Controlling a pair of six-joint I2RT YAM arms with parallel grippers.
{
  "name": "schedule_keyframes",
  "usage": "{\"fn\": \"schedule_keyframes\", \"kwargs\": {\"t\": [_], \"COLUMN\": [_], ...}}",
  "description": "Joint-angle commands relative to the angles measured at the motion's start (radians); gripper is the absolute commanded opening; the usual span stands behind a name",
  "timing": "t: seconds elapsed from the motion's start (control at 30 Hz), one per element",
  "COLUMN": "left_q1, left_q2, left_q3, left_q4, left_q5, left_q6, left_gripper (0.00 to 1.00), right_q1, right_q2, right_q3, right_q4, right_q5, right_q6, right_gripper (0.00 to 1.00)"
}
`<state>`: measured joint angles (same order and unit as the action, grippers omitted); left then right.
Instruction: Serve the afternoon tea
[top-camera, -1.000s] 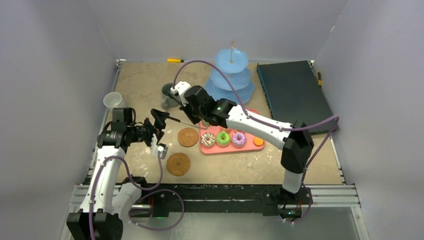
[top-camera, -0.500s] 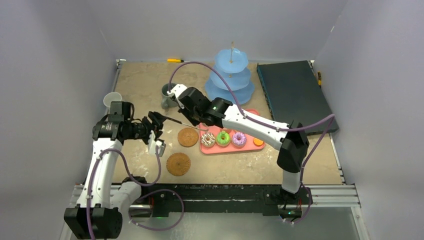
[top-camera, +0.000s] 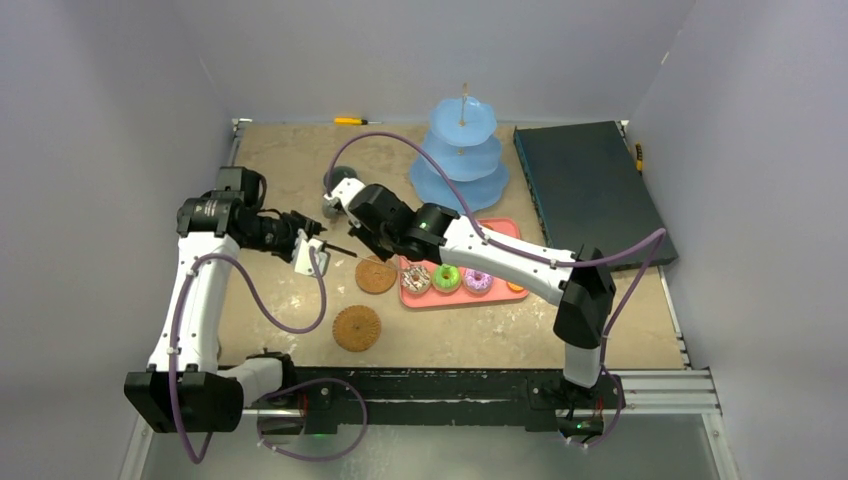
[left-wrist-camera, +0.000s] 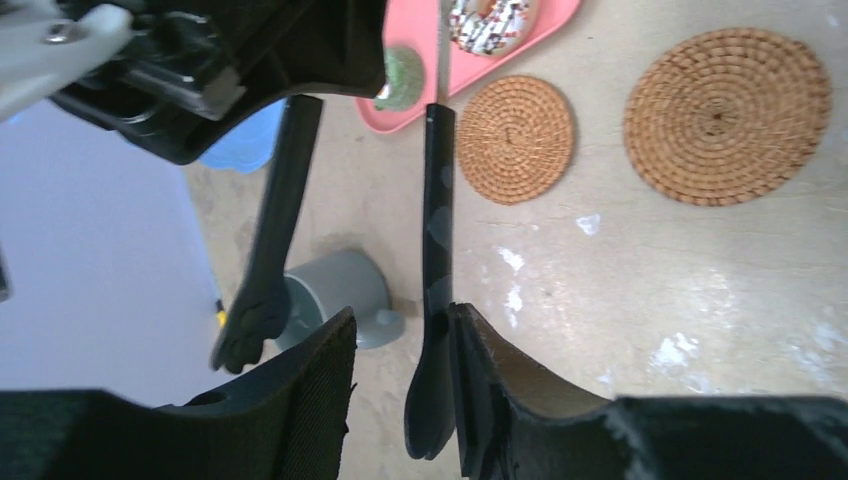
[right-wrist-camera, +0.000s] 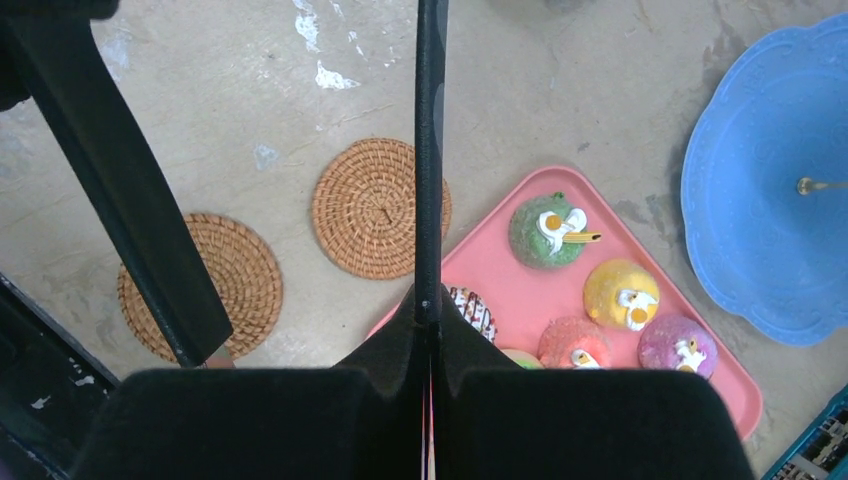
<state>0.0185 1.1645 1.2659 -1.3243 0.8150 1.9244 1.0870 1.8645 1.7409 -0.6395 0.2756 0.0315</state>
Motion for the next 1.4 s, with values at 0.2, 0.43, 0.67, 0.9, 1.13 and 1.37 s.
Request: {"fn": "schedule_keyframes", "kwargs": {"t": [0.2,0.43,0.67,0.9,1.13,1.37], "left_q1": [-0.035,-0.046,-0.064,-0.066,-0.066,-0.065], "left_q2": [-0.005,0.010,0.039,0.058,0.099,0.149], "left_q3": [0.014,0.007,0.016,0.011,0.059,0.071], "left_q4": [-0.111,-0.110,-0.111,-0.111,-0.112,-0.111], "left_q5": [-0.038,-0.063,-0.072,-0.003,0.186,0.412], "left_q6": [-0.036,-0.064,-0.118,-0.246,-0.527,-0.787], "left_gripper": [0.27,0.26,0.00,0.00,0.00,0.00], "right_q1": [0.006,0.006,0.007,0.002,-0.130,-0.336], "right_q2": [-0.014,-0.042,-0.051,-0.144,-0.376,-0.704], "right_q3": [0.048,0.026,0.013,-0.027,-0.250,-0.530], "right_q4": [0.004,0.028,0.030,0.114,0.316,0.598], "right_q5": [-0.003,-0.026,-0.075,-0.161,-0.348,-0.646], "right_q6": [-0.020,-0.017,0.005,0.002,0.023,0.047], "right_gripper": [0.00,0.00,0.03,0.45,0.98,0.98]}}
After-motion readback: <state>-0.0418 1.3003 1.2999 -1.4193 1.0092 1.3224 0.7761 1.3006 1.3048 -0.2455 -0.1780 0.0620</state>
